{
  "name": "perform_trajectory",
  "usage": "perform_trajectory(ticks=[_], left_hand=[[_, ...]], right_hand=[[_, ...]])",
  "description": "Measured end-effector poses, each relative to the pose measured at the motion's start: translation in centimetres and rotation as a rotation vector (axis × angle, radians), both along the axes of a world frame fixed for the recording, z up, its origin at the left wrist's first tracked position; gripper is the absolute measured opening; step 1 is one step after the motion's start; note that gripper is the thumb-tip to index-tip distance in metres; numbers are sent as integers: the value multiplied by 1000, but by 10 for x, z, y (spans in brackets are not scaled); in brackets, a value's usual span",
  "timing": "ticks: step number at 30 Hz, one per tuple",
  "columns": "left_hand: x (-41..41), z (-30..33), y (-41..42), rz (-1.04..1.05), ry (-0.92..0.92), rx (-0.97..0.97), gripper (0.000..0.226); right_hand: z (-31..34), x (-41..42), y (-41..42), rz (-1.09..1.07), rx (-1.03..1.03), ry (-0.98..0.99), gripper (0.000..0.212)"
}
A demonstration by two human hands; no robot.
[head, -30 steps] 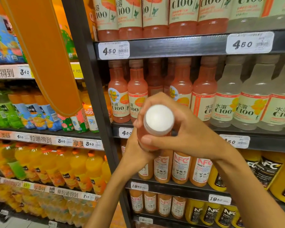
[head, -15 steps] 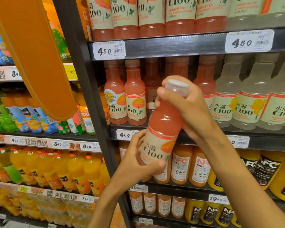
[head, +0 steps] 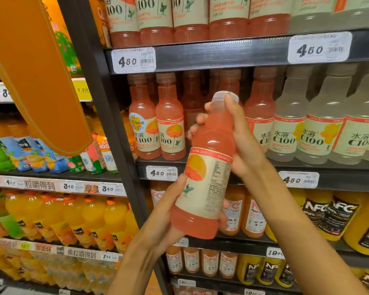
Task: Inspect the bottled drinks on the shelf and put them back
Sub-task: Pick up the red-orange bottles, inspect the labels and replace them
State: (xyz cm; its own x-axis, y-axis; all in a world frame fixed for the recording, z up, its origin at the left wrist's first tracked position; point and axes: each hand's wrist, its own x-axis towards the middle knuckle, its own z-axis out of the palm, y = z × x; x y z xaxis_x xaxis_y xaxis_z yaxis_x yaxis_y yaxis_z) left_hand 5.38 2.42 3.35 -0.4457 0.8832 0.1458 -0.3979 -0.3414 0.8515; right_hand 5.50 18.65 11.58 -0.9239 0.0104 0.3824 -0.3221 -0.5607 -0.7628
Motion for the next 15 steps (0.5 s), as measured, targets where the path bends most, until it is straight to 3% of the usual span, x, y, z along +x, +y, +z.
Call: perform_trajectory(ticks=[5, 7, 10, 13, 15], left_hand=[[-3, 9, 0, 286, 296, -186, 62], [2, 10, 4, 348, 315, -201, 53], [10, 7, 10, 345, 158, -167, 51], [13, 14, 8, -18, -246, 58, 71], [16, 19, 7, -225, -412, 154, 72]], right_hand=[[7, 3, -1, -264, 198, 7, 23], [8, 2, 0, -317, 232, -33, 24], [8, -3, 4, -254, 262, -121, 31], [2, -8, 8, -128, 191, -171, 36], [-3, -12, 4, -18, 74, -168, 42]])
